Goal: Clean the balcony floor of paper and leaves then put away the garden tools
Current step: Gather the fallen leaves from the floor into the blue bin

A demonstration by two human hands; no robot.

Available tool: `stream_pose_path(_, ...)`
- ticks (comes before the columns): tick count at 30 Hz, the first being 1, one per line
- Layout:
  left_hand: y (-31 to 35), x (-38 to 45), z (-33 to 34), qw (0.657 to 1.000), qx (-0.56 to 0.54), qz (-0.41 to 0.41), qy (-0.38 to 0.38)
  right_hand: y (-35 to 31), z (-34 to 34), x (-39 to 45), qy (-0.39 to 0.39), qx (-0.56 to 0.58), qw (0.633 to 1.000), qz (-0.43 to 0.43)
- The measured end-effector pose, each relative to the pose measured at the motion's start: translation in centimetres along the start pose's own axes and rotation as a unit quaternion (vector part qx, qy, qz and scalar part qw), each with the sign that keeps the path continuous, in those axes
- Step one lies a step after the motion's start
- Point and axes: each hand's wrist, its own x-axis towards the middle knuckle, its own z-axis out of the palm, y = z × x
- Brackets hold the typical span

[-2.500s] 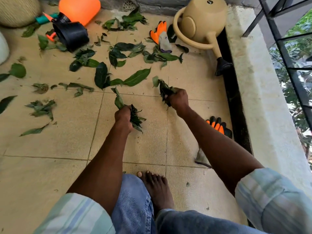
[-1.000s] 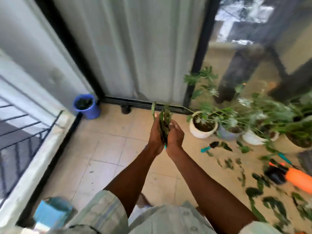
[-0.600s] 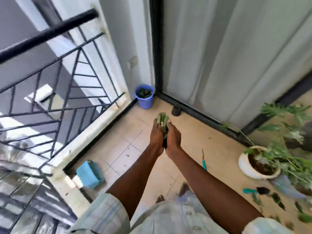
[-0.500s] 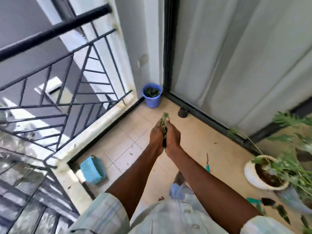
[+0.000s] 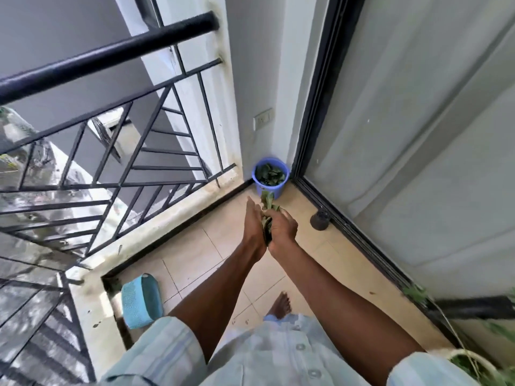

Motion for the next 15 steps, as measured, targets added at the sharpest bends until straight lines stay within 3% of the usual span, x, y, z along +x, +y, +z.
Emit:
stream_pose_path(7, 3.6, 9.1, 4.4, 0.999, 0.039, 0.020, -0.017, -5.4, 3.6, 8.8, 0.004, -0.042, 0.999, 0.007)
stream_pose_path(15, 7.2, 21.3, 6.4, 0.999, 0.024, -0.017, 0.024, -8.5, 8.8, 20.2, 0.099, 0.037, 0.993, 0.051)
